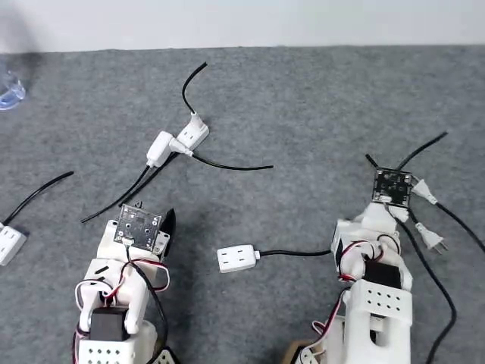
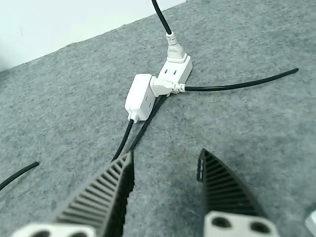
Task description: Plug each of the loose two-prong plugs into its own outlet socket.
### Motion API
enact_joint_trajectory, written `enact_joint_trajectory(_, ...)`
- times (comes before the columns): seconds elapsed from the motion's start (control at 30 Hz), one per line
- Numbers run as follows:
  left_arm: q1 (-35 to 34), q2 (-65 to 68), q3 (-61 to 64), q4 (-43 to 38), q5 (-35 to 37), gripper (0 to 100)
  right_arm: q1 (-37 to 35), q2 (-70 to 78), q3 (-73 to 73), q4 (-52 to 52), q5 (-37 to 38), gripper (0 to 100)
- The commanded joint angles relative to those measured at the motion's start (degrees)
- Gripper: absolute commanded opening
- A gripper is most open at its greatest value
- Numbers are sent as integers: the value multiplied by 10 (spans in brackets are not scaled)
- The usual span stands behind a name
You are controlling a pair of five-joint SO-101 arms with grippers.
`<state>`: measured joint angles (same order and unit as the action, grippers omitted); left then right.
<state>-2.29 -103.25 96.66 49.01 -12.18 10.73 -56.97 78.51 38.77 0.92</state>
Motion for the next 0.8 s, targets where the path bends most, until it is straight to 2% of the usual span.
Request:
enact_joint_trajectory(0.0, 3, -7, -2, 0, -6, 198, 8, -15, -11, 48, 23, 368)
enact_joint_trajectory(0.1, 3, -7, -2, 0, -6, 198, 20, -15, -40, 91, 30, 381)
enact_joint_trajectory(0.3, 3, -7, -2, 0, -6, 198, 84, -15, -173, 196, 141, 296)
enact_joint_trajectory(0.43, 3, -7, -2, -1, -6, 198, 111, -7, -266, 171, 325, 251)
enact_joint_trajectory(0.57, 3, -7, -2, -1, -6, 198, 103, -5, -248, 141, 559, 246)
enact_joint_trajectory(0.63, 3, -6, -2, -1, -6, 198, 92, 4, -219, 132, 648, 244)
enact_joint_trajectory(0.7, 3, -6, -2, -1, -6, 198, 76, 11, -178, 100, 709, 242)
enact_joint_trajectory(0.77, 3, -6, -2, -1, -6, 198, 63, 13, -140, 42, 710, 242)
